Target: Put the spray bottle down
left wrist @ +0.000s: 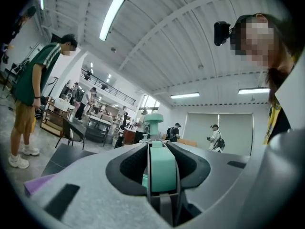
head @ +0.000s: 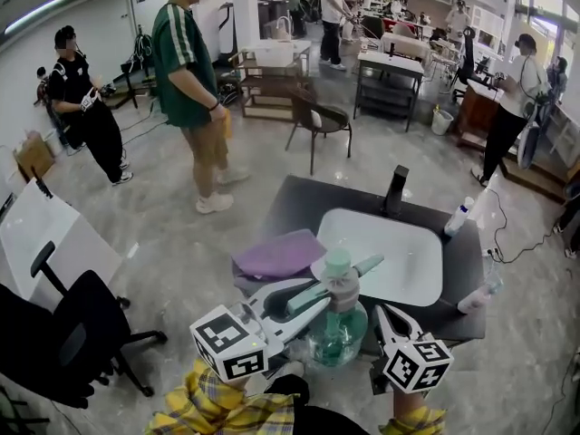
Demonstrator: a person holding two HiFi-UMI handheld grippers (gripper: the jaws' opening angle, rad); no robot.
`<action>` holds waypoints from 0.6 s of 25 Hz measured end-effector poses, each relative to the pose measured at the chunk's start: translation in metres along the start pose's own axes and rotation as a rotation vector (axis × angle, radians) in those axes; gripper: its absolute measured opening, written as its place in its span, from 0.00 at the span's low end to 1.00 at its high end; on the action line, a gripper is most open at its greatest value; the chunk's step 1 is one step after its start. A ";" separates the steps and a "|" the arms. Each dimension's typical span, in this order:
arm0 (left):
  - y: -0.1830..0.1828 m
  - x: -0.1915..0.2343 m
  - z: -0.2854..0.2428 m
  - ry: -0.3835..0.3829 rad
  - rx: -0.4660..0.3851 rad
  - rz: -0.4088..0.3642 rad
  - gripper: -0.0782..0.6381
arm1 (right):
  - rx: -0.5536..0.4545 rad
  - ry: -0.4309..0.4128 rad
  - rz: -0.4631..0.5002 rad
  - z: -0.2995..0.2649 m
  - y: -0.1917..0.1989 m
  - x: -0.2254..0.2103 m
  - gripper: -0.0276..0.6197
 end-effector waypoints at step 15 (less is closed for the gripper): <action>-0.047 0.112 -0.072 0.095 -0.002 -0.015 0.28 | -0.013 0.079 -0.016 -0.109 -0.043 -0.037 0.05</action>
Point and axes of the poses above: the fingertips, and each gripper's own axes: z backward along the fingers, x to its left, y out of its underside, the point moved 10 cm from there along z, backward along the fingers, and after that the axes turned 13 degrees about -y, right-handed, at the moved point
